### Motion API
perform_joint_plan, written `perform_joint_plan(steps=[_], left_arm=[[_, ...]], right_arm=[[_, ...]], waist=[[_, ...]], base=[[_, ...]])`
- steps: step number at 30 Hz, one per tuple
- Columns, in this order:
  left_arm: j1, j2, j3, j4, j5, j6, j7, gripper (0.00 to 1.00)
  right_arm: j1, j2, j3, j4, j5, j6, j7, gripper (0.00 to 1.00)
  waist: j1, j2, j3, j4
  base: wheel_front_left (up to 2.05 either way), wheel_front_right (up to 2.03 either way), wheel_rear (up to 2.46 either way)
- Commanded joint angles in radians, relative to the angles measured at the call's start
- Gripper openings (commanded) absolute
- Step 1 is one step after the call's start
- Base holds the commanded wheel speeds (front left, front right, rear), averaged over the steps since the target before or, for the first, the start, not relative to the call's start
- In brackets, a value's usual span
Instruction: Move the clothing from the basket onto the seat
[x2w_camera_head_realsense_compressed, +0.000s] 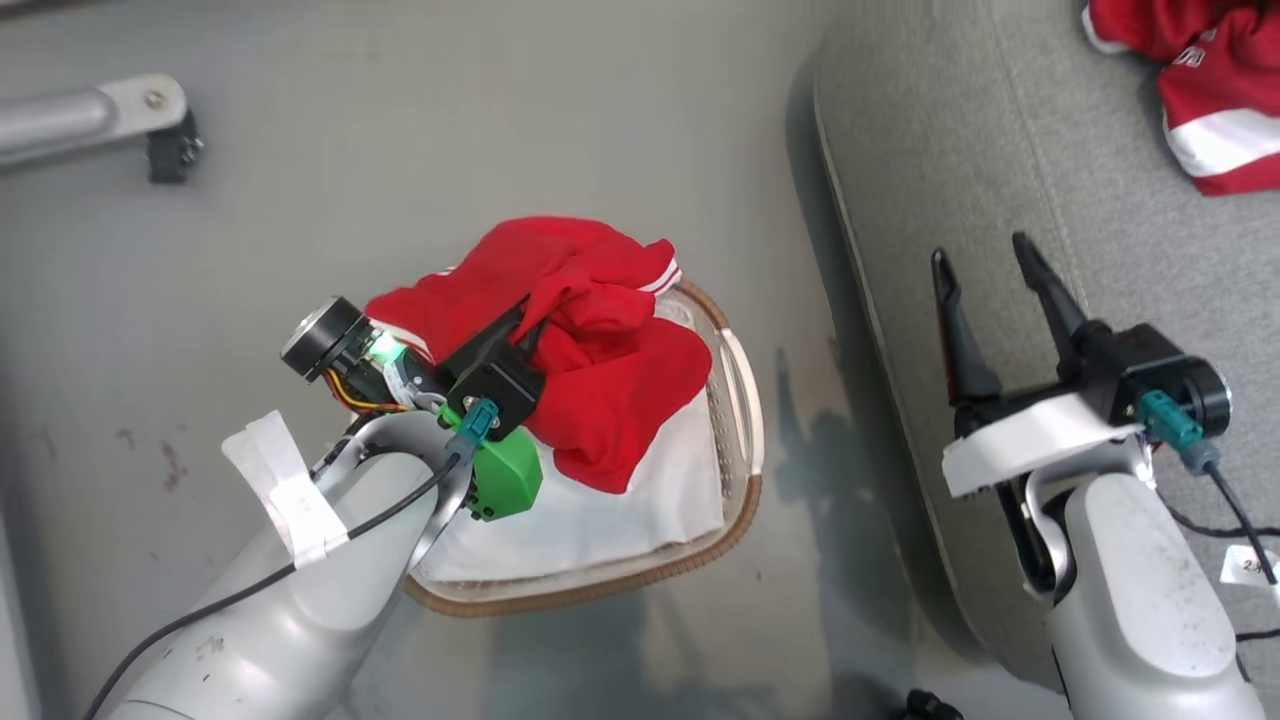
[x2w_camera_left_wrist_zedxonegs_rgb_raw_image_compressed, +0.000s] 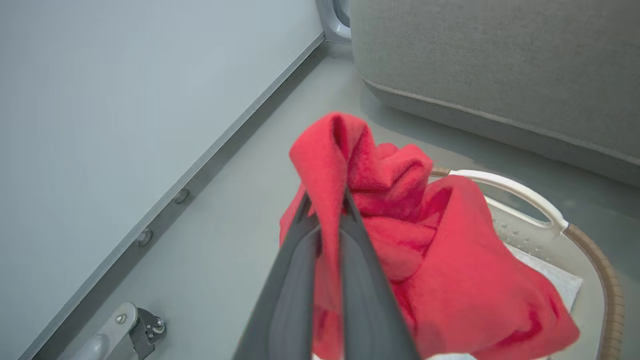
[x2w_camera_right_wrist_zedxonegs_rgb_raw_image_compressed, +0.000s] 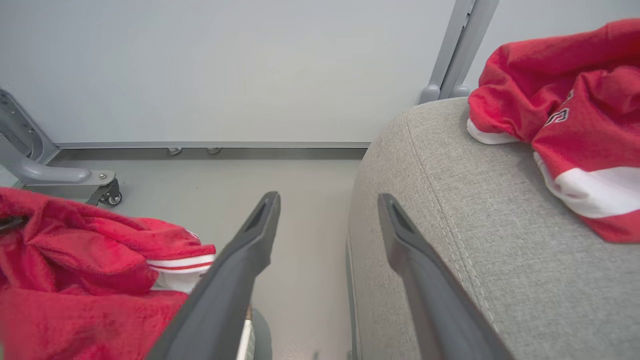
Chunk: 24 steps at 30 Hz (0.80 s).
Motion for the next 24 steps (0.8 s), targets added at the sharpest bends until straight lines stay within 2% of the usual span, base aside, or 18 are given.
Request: perform_joint_plan(steps=[1,13,24], left_arm=[[0.006,0.007,-0.006,-0.016,0.008,-0.008,-0.004,0.00],[-0.076,0.027,-0.032,-0.057,-0.012,-0.056,-0.004,0.00],[-0.169,0.029,-0.041,-0.069,-0.048,-0.069,-0.004,0.00]], right_arm=[[0.029,-0.004,0.002,0.011,-0.006,-0.001,0.000,1.00],[0.133,-0.004,0.064,0.065,-0.023,-0.001,0.000,1.00],[0.158,-0.004,0.136,0.084,-0.024,-0.001,0.000,1.00]], waist=[[0.0001,0.0000,-0.152,0.061],[0.0001,0.0000,-0.395,0.079],[0.0001,0.0000,-0.496,0.072]], base=[[0.00,0.00,0.00],[0.00,0.00,0.00],[0.00,0.00,0.00]])
